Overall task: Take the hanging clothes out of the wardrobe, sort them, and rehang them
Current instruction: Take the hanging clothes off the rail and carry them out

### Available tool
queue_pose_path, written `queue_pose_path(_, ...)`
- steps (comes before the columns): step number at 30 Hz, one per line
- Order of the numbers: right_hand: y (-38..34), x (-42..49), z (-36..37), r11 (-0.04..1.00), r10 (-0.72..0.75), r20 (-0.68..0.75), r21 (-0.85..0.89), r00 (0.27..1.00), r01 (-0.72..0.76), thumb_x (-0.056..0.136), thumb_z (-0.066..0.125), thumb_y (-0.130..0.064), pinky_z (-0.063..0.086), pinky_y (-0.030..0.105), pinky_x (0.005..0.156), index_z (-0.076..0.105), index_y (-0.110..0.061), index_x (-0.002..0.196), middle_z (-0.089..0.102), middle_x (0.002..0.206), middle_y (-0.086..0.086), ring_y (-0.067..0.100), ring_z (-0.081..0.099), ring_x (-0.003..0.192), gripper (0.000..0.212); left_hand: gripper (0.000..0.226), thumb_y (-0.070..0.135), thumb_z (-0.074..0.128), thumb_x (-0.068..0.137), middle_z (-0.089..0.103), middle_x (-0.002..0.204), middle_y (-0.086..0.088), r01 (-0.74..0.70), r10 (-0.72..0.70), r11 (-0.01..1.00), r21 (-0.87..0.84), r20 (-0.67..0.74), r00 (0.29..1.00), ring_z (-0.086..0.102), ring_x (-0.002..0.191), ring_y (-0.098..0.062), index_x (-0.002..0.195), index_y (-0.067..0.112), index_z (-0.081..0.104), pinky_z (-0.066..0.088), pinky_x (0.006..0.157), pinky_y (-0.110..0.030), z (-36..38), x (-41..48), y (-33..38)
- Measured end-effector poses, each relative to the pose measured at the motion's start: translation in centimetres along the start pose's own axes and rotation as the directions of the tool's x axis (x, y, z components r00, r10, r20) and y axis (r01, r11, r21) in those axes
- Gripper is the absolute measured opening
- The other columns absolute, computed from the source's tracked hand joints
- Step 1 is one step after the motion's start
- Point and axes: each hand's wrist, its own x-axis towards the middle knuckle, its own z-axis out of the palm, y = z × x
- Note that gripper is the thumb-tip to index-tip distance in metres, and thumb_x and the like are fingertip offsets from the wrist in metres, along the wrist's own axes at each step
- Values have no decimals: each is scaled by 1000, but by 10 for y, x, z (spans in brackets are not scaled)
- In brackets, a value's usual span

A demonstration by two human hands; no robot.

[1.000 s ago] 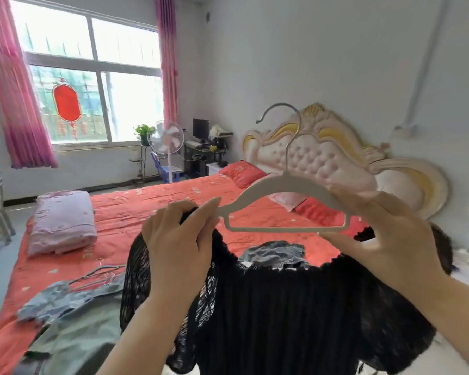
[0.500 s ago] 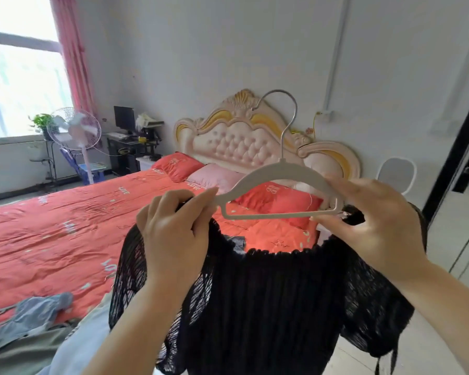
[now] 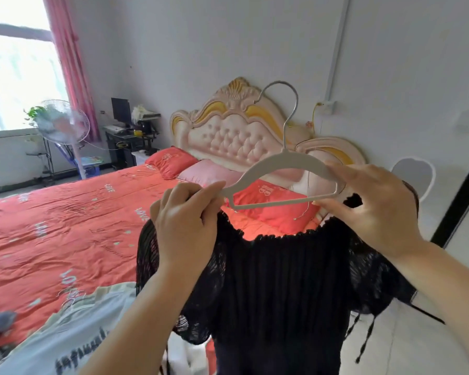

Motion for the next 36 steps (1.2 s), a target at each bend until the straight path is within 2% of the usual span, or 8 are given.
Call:
queue_pose_path(5,69,6,45,997,-45,26,-63,999,46,81,56,-56,43,31,74,52,-21,123,67,92,7,26,61,79,55,25,25,61,79,62,85,2,95,-92,995,-39,68,993,55,88,-24,100,27,73,21,80,-27,70,15,-3)
queue_pose_path(13,158,22,138,992,-64,27,-110,998,67,77,62,-43,39,31,83,62,-9,117,69,103,9,18,49,90,53,29,26,58,79,56,81,8,147,-134,981,-130,99,986,53,84,-22,103,32,72,31,77,-34,194,51,-41)
queue_pose_path(17,202,36,194,988,-12,49,-155,999,19,76,63,-45,41,34,82,65,-8,115,69,101,10,19,49,87,54,26,24,60,80,52,81,13,155,-145,982,-111,96,985,52,83,-21,102,33,72,21,77,-29,253,81,-70)
queue_pose_path(20,222,46,238,993,-25,24,-116,999,28,76,63,-43,40,34,82,62,-9,116,66,100,9,20,49,90,52,26,25,59,80,53,81,13,151,-142,985,-90,98,985,50,81,-17,101,33,72,24,76,-31,287,101,-95)
queue_pose_path(23,239,52,290,996,-42,42,-82,998,45,82,56,-53,42,35,82,57,-14,119,67,98,9,20,51,94,53,24,23,62,81,50,80,13,177,-170,983,-51,111,979,46,81,-13,101,33,72,23,76,-31,316,115,-128)
queue_pose_path(27,257,54,372,999,-23,102,-38,994,27,80,55,-56,41,33,81,65,-12,115,70,94,8,19,52,88,58,25,25,61,80,57,81,10,215,-216,976,20,106,971,44,81,-10,100,33,72,22,75,-30,354,126,-183)
queue_pose_path(31,268,59,471,998,-25,154,64,988,15,76,59,-54,46,38,81,65,-13,116,69,95,5,21,58,85,57,26,25,58,78,57,79,10,280,-292,952,122,95,952,50,79,-14,98,33,73,25,76,-31,392,138,-248)
queue_pose_path(36,277,65,603,983,-48,204,183,978,10,77,58,-53,42,36,85,65,-15,115,69,95,5,18,53,92,54,26,23,60,77,56,76,10,351,-379,905,240,78,922,54,77,-17,97,33,73,28,75,-33,440,157,-335)
